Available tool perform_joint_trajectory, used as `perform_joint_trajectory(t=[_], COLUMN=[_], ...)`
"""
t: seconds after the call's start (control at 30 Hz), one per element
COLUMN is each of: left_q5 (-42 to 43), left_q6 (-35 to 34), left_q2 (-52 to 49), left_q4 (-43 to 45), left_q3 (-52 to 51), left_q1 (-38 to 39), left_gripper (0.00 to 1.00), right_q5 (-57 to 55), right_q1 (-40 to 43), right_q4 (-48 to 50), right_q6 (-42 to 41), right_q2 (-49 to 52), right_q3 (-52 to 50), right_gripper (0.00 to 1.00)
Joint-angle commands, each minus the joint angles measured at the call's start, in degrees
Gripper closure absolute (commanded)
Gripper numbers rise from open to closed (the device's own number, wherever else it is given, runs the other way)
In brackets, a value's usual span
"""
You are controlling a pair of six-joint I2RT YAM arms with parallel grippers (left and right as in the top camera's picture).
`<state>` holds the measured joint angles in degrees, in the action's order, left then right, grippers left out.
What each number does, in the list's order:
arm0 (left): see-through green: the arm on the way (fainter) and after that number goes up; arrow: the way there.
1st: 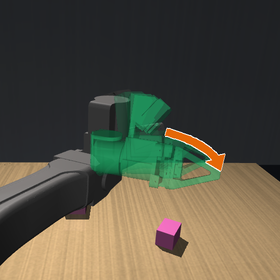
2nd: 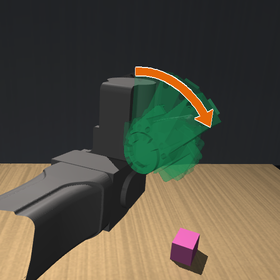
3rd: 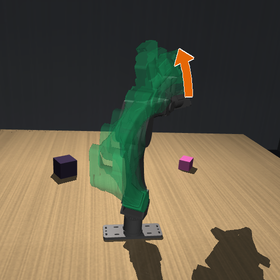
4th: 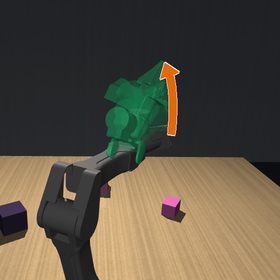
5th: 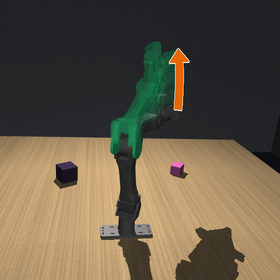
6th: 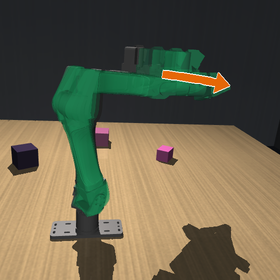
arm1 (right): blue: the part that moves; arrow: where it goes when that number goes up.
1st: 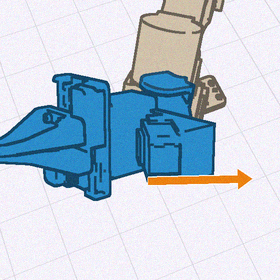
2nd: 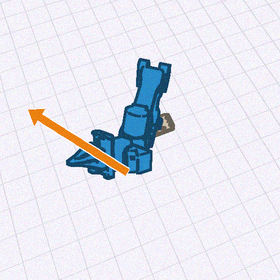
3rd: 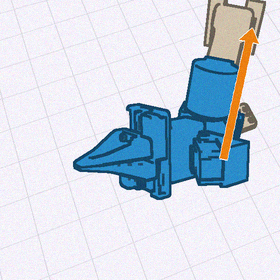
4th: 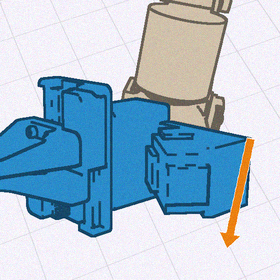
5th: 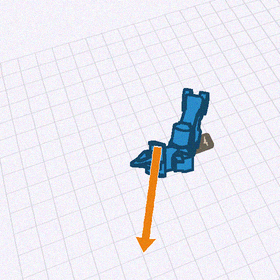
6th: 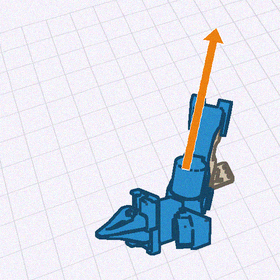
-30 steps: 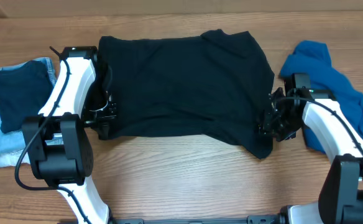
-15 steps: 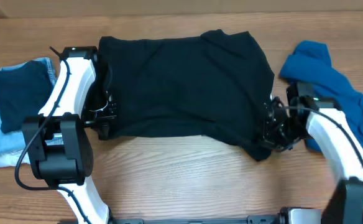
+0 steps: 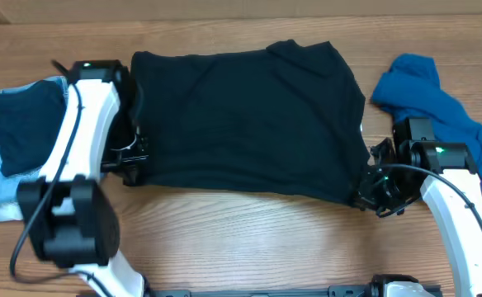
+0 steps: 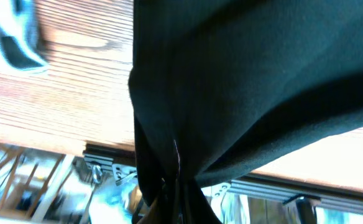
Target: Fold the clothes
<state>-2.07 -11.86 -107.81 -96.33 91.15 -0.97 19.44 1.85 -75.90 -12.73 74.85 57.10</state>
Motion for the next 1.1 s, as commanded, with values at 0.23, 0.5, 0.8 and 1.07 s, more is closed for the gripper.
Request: perform_joint_trajectory(t=[0.23, 0.5, 0.8, 1.07], left_q5=[-1.5, -1.5, 6.6, 6.6], left_q6=[-3.5, -3.4, 1.7, 4.4], left_q2=[12.6, 12.6, 12.4, -3.4], left_q4=[-0.5, 3.1, 34.3, 49.8], left_q3=[-1.7, -2.5, -2.6, -2.6], left_q1=[-0.1, -0.1, 2.0, 3.9], left_gripper=[0.81, 0.66, 0.96, 0.96], right_q5=[-1.0, 1.2, -0.3, -6.7], right_q1=[0.1, 0.1, -1.5, -1.5], right_q4=[-1.9, -1.9, 35.0, 61.8], right_q6=[0.9, -0.6, 9.1, 11.6], right_q2=[-0.3, -0.3, 10.1, 29.1], right_q3=[1.4, 1.4, 1.4, 4.1], right_gripper=[0.96, 0.70, 0.94, 0.96])
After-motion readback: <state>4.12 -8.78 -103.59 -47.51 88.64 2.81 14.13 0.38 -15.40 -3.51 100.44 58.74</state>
